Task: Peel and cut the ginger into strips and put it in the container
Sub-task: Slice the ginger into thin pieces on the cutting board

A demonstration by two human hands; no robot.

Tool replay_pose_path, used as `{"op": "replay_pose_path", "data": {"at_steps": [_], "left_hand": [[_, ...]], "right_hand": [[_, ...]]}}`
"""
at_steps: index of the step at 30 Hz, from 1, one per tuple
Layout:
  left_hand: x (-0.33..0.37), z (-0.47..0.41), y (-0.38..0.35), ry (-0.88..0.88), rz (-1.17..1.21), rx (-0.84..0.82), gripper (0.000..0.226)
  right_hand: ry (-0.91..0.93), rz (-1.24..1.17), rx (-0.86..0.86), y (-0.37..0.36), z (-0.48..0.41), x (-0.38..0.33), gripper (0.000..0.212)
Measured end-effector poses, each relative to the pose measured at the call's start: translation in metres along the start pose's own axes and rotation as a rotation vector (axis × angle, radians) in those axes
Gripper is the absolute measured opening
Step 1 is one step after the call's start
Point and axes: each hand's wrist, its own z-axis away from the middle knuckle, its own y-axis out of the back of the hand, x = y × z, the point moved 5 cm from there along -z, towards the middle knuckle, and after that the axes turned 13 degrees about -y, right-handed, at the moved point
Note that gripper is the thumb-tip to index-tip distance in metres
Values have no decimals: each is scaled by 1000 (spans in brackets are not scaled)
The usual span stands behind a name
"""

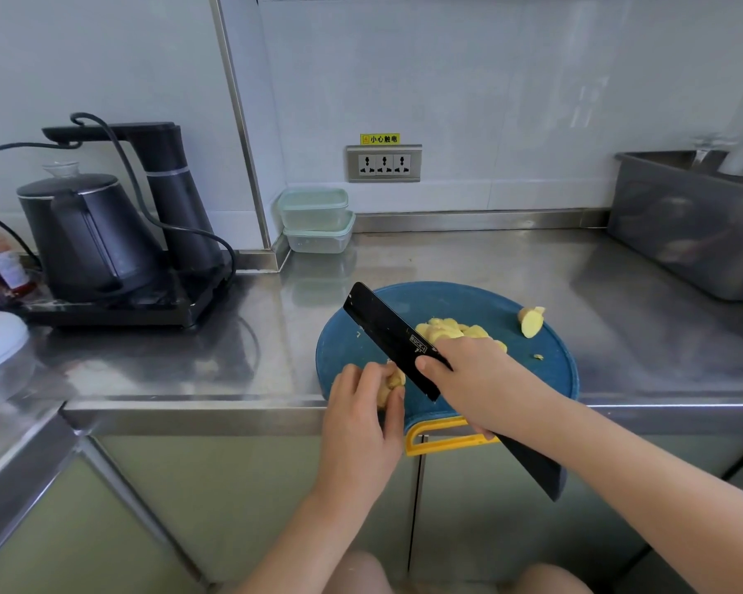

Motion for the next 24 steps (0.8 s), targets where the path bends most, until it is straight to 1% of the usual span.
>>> {"op": "replay_pose_path", "data": {"at_steps": [6, 9, 14, 16, 20, 24], "left_hand": [[1, -2, 2, -4, -1, -8, 31], [0, -3, 1, -8, -8, -14, 30], [-1, -2, 0, -15, -7, -15, 29], [-1, -2, 0, -17, -8, -8, 28], [-1, -2, 0, -21, -10, 1, 25], [-1, -2, 1, -36, -9, 10, 21]], "right_hand": [[26, 49, 19, 0, 1, -2, 31], [66, 105, 60, -2, 1, -5, 31], [120, 64, 72, 0, 4, -4, 29], [125, 73, 81, 0, 3, -6, 28], [107, 166, 112, -4, 1, -8, 29], [88, 139, 112, -8, -1, -4, 30]]}}
